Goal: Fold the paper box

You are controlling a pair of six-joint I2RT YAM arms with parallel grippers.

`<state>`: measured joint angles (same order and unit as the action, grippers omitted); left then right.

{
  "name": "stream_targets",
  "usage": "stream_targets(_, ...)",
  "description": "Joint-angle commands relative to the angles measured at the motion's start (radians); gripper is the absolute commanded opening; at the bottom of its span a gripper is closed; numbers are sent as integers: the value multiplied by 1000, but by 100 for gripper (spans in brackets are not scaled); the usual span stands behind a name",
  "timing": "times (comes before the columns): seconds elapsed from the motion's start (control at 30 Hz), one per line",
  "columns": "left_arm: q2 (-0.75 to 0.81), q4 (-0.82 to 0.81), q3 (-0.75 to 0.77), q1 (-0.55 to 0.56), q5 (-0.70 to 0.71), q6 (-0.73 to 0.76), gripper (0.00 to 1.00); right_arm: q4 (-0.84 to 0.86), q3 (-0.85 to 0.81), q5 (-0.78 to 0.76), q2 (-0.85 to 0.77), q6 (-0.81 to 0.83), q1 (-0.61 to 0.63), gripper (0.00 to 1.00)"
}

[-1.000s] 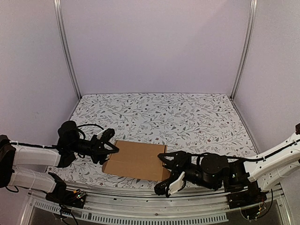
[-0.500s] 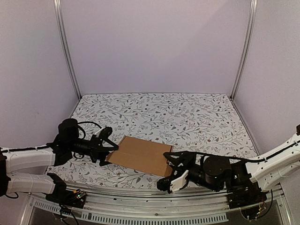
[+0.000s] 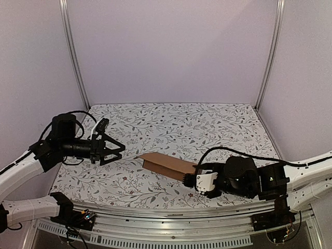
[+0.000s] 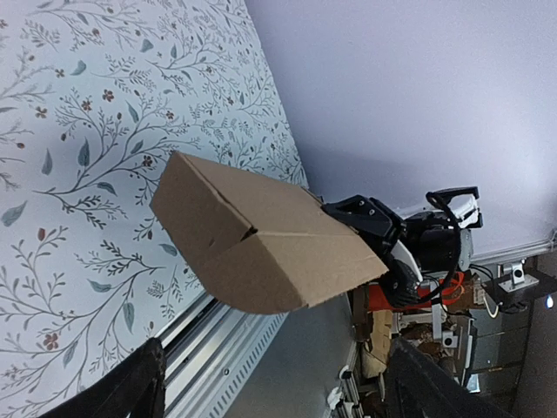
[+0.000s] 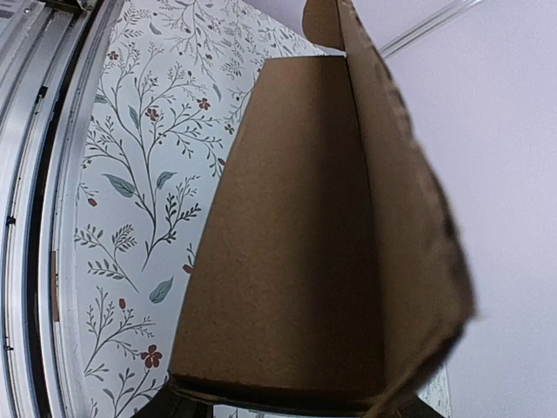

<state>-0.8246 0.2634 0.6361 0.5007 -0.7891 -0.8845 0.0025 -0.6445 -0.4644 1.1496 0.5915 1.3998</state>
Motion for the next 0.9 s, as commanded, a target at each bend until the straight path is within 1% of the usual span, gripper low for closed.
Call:
stream_targets(0.0, -7, 121, 27, -11, 47, 117, 84, -130, -41, 295, -23, -260, -110, 33)
stream_targets(0.1, -19, 145, 42, -11, 37, 150, 83, -129, -50, 511, -3, -335, -188, 32)
stream_targets(0.13, -21, 150, 45, -10, 29, 161, 83, -124, -51, 559, 10, -347, -209, 32)
stream_targets(0.27, -21, 170, 43, -8, 17, 193, 82, -69, -58, 709, 79, -388, -261, 29)
stream_targets(0.37, -18, 193, 44, -8, 22, 215, 82, -18, -80, 804, 152, -413, -290, 29)
stream_targets(0.5, -17, 232, 55, -6, 39, 241, 81, 61, -109, 846, 262, -425, -311, 29)
stream_targets(0.63, -12, 240, 56, -4, 44, 252, 81, 95, -142, 821, 366, -381, -312, 31)
stream_targets(0.77, -12, 259, 56, -3, 64, 270, 80, 134, -161, 785, 459, -343, -313, 35)
stream_targets(0.87, -10, 269, 52, -4, 75, 276, 80, 171, -155, 764, 491, -328, -314, 39)
